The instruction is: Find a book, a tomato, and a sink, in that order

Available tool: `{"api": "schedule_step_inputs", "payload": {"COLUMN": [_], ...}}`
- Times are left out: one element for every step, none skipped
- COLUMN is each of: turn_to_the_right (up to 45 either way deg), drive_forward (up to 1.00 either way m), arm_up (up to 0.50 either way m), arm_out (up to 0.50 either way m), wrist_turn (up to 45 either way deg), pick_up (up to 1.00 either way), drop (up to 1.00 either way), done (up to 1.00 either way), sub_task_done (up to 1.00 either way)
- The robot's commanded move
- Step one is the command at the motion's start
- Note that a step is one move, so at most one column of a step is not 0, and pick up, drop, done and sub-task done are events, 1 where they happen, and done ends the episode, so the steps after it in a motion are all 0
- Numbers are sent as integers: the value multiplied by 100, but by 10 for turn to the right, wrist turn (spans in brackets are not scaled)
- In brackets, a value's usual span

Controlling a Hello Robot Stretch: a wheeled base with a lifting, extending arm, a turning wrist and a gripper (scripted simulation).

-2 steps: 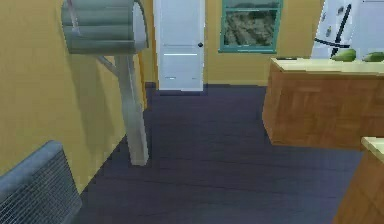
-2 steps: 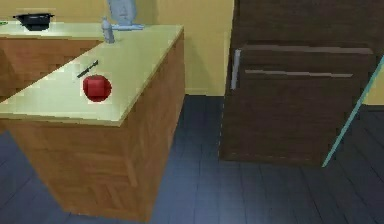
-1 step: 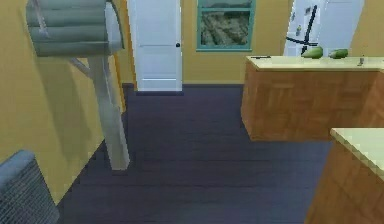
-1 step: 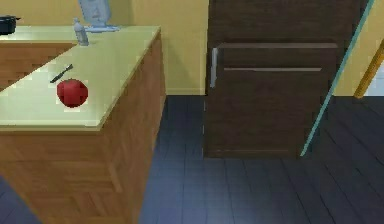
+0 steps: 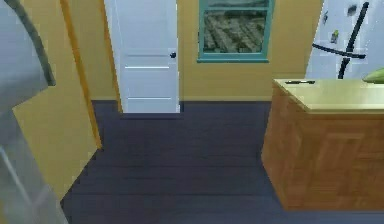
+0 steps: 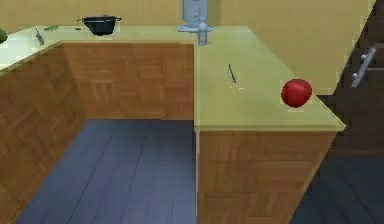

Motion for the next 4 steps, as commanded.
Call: {"api": "schedule_step_inputs", "payload": {"turn_to_the_right": [0, 60, 0, -360], "drive_forward": [100, 0, 10, 0], "arm_up": [0, 0, 0, 0], "arm_out": [0, 0, 0, 0], "wrist_turn": [0, 0, 0, 0], "pick_up": [0, 0, 0, 0], "drop": [0, 0, 0, 0], "done": [0, 0, 0, 0], "sub_task_done": [0, 0, 0, 0]}}
